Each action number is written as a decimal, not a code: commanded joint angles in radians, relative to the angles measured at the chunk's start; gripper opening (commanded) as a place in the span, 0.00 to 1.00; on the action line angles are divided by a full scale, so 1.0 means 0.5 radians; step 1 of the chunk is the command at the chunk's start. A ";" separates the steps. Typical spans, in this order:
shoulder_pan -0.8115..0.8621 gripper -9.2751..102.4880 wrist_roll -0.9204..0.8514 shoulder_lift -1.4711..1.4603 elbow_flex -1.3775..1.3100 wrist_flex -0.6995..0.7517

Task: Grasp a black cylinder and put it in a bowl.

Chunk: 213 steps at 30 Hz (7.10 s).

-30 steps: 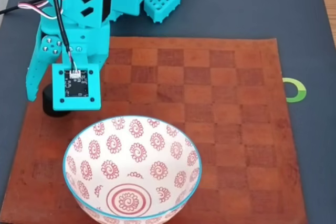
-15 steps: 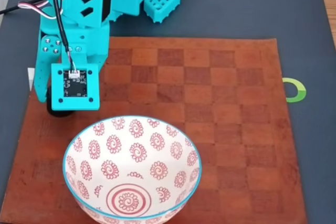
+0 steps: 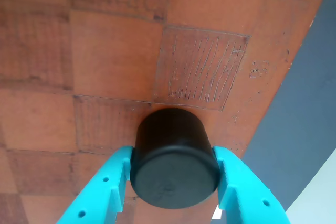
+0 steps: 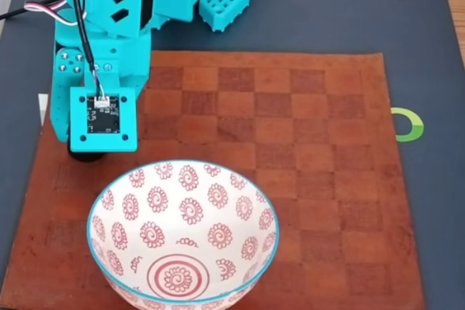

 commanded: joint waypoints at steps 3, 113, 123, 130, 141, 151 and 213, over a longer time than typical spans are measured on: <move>0.009 0.21 0.012 0.012 -0.077 0.015; -0.540 0.09 0.341 0.206 -1.215 1.239; -0.706 0.09 0.647 1.089 -0.218 1.031; -0.816 0.09 0.831 1.595 0.276 0.933; -0.822 0.09 1.003 2.276 0.779 0.819; -0.825 0.08 1.058 2.645 1.282 0.515; -0.911 0.08 1.025 3.488 1.939 0.439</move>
